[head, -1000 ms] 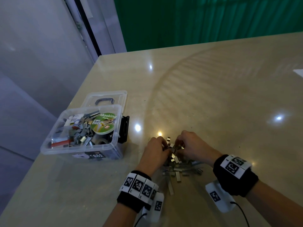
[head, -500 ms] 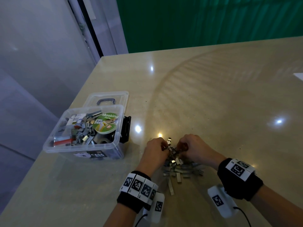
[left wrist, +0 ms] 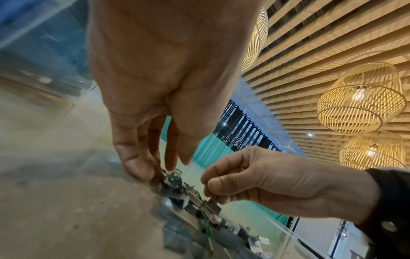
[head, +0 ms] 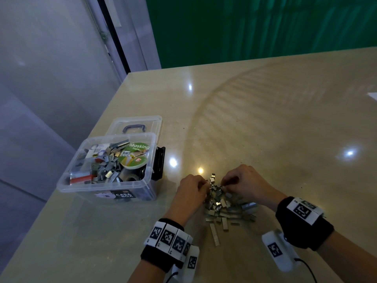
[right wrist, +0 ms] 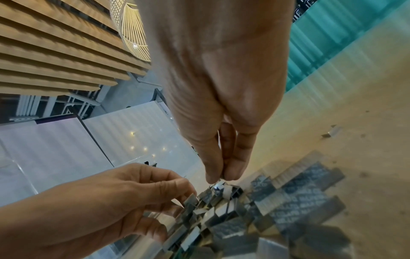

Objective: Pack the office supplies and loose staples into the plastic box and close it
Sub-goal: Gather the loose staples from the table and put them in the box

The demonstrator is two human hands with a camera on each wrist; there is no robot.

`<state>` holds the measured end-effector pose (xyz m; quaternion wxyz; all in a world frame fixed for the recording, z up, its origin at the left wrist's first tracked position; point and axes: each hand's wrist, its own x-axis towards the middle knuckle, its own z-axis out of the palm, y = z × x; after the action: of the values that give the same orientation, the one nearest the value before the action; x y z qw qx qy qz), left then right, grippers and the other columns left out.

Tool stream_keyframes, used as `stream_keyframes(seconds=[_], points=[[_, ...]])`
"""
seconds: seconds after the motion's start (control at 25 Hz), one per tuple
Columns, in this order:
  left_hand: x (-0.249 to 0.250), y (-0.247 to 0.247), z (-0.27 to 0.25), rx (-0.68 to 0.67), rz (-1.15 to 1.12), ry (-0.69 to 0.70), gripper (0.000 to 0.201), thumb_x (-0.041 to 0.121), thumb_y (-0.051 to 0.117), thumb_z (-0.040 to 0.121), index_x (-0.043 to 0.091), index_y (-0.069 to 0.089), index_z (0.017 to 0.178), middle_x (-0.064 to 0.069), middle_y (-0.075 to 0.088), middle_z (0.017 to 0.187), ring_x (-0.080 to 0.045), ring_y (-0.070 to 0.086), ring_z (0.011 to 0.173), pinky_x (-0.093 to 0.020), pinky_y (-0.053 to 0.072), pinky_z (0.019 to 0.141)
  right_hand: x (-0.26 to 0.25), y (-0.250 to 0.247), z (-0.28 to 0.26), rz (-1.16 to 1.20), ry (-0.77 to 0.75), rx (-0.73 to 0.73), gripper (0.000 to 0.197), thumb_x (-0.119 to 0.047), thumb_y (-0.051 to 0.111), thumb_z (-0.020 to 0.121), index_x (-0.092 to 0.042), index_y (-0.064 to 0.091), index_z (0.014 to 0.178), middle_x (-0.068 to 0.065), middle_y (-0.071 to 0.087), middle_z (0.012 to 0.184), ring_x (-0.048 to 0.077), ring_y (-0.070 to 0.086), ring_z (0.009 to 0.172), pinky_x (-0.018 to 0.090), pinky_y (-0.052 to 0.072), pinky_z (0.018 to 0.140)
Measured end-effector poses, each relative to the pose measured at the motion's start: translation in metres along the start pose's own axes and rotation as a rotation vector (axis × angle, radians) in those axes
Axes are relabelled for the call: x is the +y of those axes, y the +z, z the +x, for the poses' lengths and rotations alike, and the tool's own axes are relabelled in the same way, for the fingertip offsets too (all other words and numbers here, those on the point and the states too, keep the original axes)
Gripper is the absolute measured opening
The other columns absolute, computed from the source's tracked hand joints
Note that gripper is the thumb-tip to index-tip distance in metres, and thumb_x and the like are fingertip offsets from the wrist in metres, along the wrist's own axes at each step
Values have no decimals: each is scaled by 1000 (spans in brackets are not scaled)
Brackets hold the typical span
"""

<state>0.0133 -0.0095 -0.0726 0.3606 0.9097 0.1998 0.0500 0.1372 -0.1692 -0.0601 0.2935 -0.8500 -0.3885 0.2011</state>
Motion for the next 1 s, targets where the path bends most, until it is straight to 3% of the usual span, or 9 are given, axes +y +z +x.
stream_keyframes(seconds=[0.12,0.32,0.52,0.68,0.76,0.84,1.0], points=[[-3,4,-2,-35,24,-4,29,33,77,84,14,71,106,-1,66,99,-9,65,84,-21,54,75,-2,1,3,4,6,-10,15,-17,79,84,-23,80,97,-18,70,84,-11,61,76,3,42,64],[-4,-1,0,-48,70,10,16,19,67,90,15,72,105,-2,68,102,-12,65,88,-32,58,84,-9,-2,10,42,3,-2,19,-13,79,84,-20,80,102,-8,77,96,-4,67,84,8,47,73],[20,-26,-3,44,4,52,15,24,66,93,18,73,105,2,72,99,-8,66,83,-25,56,80,-37,-23,20,96,-73,-9,15,-11,77,84,-21,82,95,-9,76,75,-2,69,68,10,49,61],[41,-75,-16,166,-69,99,13,23,65,93,19,73,102,2,71,92,-10,67,73,-29,56,76,-84,-44,41,119,-174,11,11,-15,79,84,-24,82,92,-8,75,72,3,70,67,19,54,64],[37,-110,-25,261,-72,94,11,23,66,92,18,73,98,4,71,87,-8,67,68,-25,55,72,-114,-47,54,152,-221,25,12,-15,80,83,-24,81,91,-9,76,76,-1,70,70,13,53,66],[22,-145,-34,355,-80,58,8,23,68,90,18,74,93,5,71,82,-6,66,63,-30,57,68,-143,-42,68,171,-276,40,15,-12,81,81,-23,82,90,-12,77,80,-5,69,74,7,49,68],[-27,-206,-53,456,28,-43,7,20,70,87,20,77,87,7,72,77,-1,64,62,-30,56,64,-204,-11,99,154,-425,-22,13,-7,78,82,-17,82,90,-12,75,76,-6,67,69,8,47,65]])
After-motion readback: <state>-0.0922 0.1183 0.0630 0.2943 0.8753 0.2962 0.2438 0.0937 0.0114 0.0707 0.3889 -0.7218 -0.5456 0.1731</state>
